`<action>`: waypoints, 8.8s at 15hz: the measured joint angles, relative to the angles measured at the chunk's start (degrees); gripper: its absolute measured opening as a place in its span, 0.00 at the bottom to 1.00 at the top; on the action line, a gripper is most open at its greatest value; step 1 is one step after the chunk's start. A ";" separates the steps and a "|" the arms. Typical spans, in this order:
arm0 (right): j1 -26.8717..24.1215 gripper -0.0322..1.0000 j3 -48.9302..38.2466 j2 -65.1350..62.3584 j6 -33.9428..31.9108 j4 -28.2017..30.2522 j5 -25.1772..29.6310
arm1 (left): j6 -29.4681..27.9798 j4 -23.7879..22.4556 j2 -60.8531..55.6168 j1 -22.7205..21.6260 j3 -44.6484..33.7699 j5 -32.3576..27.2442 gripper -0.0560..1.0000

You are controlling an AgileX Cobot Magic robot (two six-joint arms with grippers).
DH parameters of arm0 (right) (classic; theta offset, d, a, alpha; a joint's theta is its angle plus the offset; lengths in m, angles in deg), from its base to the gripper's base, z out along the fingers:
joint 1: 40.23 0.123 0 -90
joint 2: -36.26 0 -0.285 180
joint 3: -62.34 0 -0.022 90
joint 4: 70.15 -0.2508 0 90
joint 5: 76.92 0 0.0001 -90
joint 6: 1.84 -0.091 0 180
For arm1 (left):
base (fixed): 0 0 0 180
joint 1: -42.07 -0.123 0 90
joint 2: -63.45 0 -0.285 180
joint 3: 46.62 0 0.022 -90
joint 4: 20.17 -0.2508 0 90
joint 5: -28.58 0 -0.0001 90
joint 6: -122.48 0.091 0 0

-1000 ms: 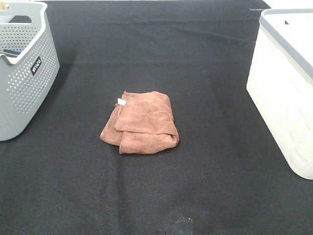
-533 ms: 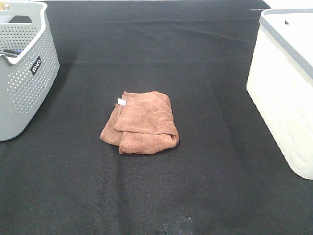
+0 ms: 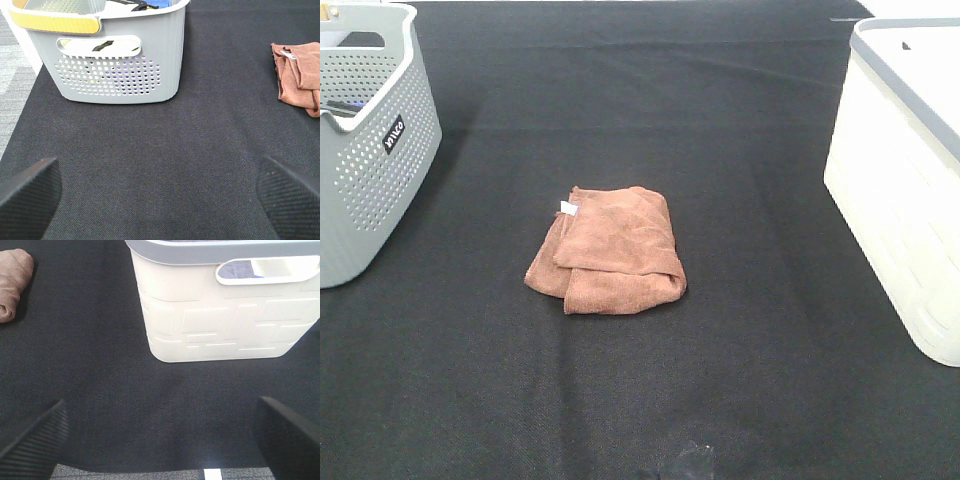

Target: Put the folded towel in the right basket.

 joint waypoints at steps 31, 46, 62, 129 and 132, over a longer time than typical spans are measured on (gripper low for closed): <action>13.58 0.95 46.01 81.36 8.88 -35.92 -5.61 | 0.00 0.00 0.00 0.00 0.00 0.00 0.99; 19.02 0.95 55.81 126.39 17.59 -42.97 -21.43 | 0.00 0.00 0.00 0.00 0.00 0.00 0.99; 31.17 0.21 61.25 135.16 21.08 -57.24 -31.00 | 0.00 0.00 0.00 0.00 0.00 0.00 0.99; 4.53 0.97 0.11 0.06 -6.07 1.78 -0.34 | 0.00 0.00 0.00 0.00 0.00 0.00 0.99; 4.30 0.96 0.11 0.06 -6.07 1.78 -0.34 | 0.00 0.00 0.00 0.00 0.00 0.00 0.99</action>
